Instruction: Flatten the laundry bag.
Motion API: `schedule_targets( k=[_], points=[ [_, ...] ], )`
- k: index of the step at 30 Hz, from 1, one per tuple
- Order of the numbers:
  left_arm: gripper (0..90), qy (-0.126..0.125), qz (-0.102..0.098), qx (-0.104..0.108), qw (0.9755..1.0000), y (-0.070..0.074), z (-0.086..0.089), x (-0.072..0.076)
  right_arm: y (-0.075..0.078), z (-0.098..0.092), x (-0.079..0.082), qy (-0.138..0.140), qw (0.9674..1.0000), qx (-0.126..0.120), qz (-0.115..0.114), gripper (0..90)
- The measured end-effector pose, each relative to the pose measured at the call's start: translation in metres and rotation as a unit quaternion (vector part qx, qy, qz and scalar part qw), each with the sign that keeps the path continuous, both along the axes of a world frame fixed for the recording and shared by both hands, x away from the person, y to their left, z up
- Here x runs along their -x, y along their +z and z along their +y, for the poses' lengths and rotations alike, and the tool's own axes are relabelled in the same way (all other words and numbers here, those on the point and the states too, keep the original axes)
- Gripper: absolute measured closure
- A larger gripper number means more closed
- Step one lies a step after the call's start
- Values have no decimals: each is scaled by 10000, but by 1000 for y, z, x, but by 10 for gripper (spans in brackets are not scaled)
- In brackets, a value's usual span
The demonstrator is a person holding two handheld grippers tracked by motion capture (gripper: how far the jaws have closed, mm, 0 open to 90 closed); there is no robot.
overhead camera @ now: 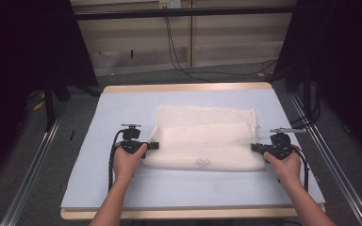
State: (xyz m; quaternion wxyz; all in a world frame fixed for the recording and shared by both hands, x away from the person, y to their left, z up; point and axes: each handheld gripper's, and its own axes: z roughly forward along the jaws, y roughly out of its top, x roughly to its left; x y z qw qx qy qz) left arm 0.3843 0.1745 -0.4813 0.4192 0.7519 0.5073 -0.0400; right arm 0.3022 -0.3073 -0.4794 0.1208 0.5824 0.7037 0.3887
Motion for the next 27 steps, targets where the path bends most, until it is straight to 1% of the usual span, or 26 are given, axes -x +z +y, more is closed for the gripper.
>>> schedule_targets(
  k=[3,4,5,6,7,9,10,12,13,14,15,16,17,18,19,20,22,24,25,26,27],
  points=[
    [812,64,-59,-36,10000,-1,1,-8,0,4,-12,-33,9999,87,-92,862],
    [812,77,-109,-80,9999,-1,1,-13,1,5,-15,-33,9999,101,-94,861],
    [812,113,-96,-66,9999,-1,0,-15,1,7,-21,-18,9998,170,-96,862],
    [813,130,-159,-93,9997,0,0,-20,2,7,-24,-20,9998,191,-94,862],
    [812,123,-173,-155,9997,1,-1,-23,3,8,-29,-39,9997,229,-119,861],
    [812,164,-195,-200,9995,2,-3,-30,4,10,-38,-51,9996,267,-111,862],
    [813,156,-238,-260,9993,2,-4,-35,5,10,-41,-79,9994,314,-122,861],
    [813,190,-301,-266,9990,3,-6,-42,5,11,-49,-110,9993,335,-107,861],
    [812,205,-325,-276,9989,3,-7,-45,3,10,-54,-116,9991,370,-166,862],
    [813,178,-316,-285,9989,3,-7,-51,3,11,-58,-143,9991,363,-168,861],
    [813,246,-352,-252,9988,3,-8,-55,2,11,-64,-201,9991,354,-134,862],
    [813,253,-388,-257,9986,4,-8,-61,1,10,-68,-223,9992,312,-141,862],
    [813,312,-386,-251,9985,4,-10,-65,0,10,-76,-257,9992,280,-136,861],
    [813,302,-370,-282,9985,5,-10,-69,0,10,-80,-270,9990,299,-175,861],
    [812,284,-343,-316,9985,5,-10,-71,-1,9,-85,-321,9991,225,-134,859],
    [809,322,-257,-247,9988,5,-11,-72,0,9,-86,-353,9993,143,-58,855],
    [785,312,-334,-226,9987,6,-8,-73,2,8,-86,-404,9991,69,-86,824],
    [703,346,-366,-215,9985,6,-7,-74,4,7,-86,-462,9988,86,-162,761],
    [663,382,-521,-229,9976,8,-6,-75,5,6,-86,-501,9985,75,-212,717],
    [629,485,-582,-167,9970,8,-6,-76,6,6,-87,-547,9982,18,-260,673],
    [617,502,-576,-141,9970,8,-5,-77,7,6,-88,-548,9981,-5,-295,667]
  ],
)
